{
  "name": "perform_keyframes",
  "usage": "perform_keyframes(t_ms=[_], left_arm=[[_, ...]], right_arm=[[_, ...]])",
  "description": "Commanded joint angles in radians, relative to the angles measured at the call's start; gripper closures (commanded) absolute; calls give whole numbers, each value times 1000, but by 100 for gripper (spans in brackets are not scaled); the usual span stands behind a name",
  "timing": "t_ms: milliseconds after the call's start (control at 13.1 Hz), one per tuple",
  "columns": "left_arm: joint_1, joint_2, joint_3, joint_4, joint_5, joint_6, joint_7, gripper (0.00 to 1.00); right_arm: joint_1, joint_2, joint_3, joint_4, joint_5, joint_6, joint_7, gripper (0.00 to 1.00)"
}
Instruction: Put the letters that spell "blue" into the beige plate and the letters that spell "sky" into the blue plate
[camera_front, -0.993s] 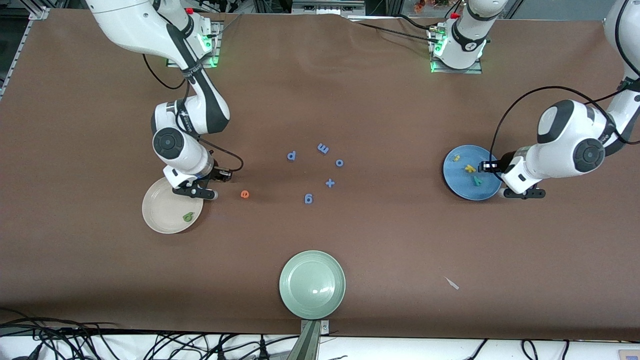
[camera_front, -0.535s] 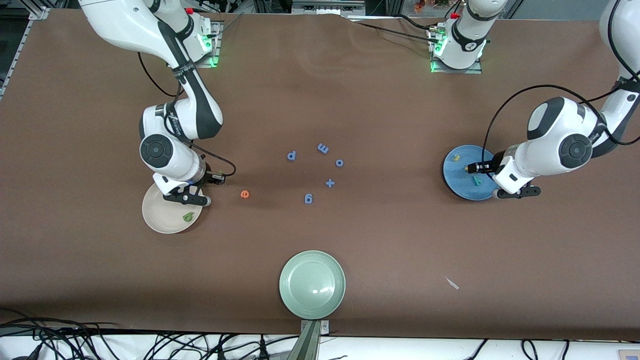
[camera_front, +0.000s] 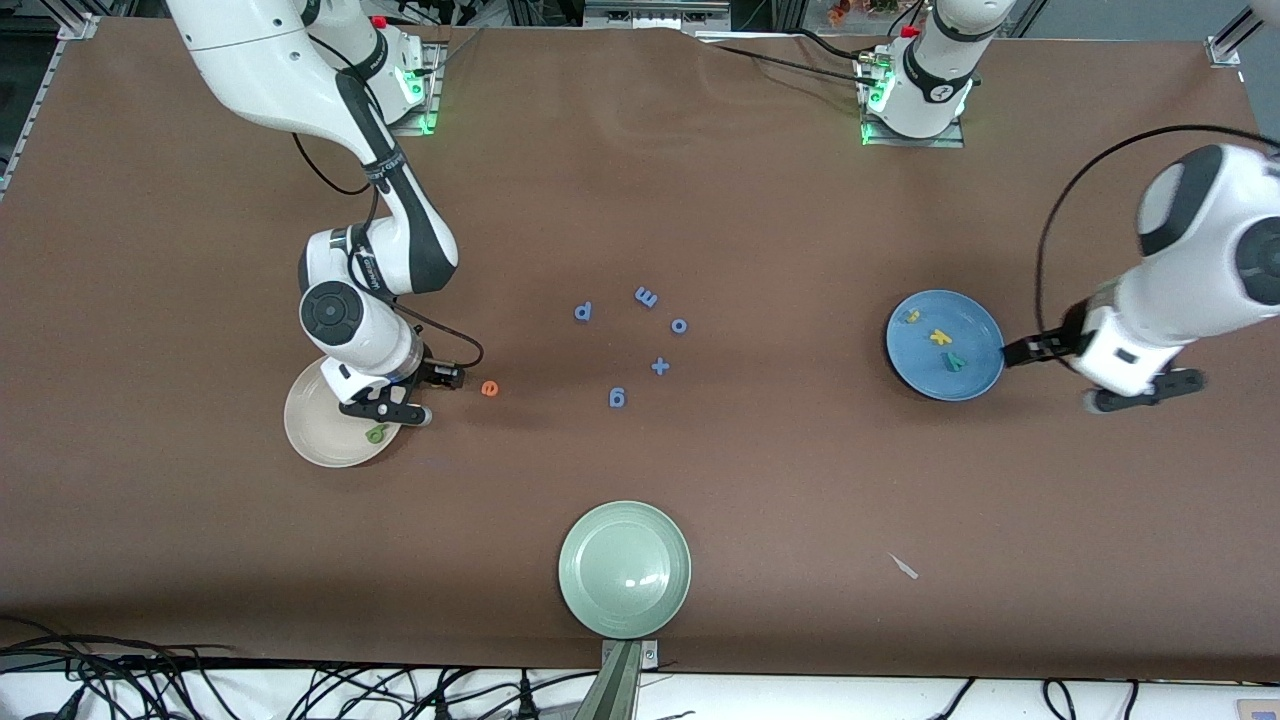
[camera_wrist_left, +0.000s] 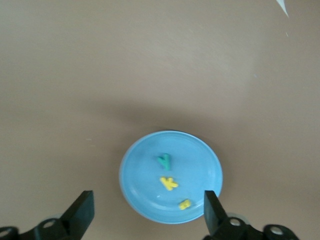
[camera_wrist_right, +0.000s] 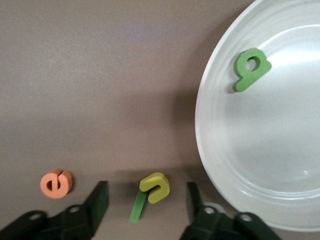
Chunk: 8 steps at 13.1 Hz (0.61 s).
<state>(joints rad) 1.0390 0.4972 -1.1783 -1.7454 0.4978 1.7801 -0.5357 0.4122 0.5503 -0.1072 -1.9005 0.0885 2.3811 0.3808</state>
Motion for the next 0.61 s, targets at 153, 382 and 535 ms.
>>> perform_keyframes(t_ms=[153, 382, 535], left_arm=[[24, -5, 3, 194, 24, -198, 101, 1], [32, -5, 12, 317, 22, -294, 166, 1], [21, -70, 82, 328, -20, -294, 216, 1]], right_arm=[[0, -81, 1, -90, 4, -60, -3, 3], [2, -73, 3, -97, 14, -33, 6, 4], [10, -49, 7, -97, 16, 24, 79, 4]])
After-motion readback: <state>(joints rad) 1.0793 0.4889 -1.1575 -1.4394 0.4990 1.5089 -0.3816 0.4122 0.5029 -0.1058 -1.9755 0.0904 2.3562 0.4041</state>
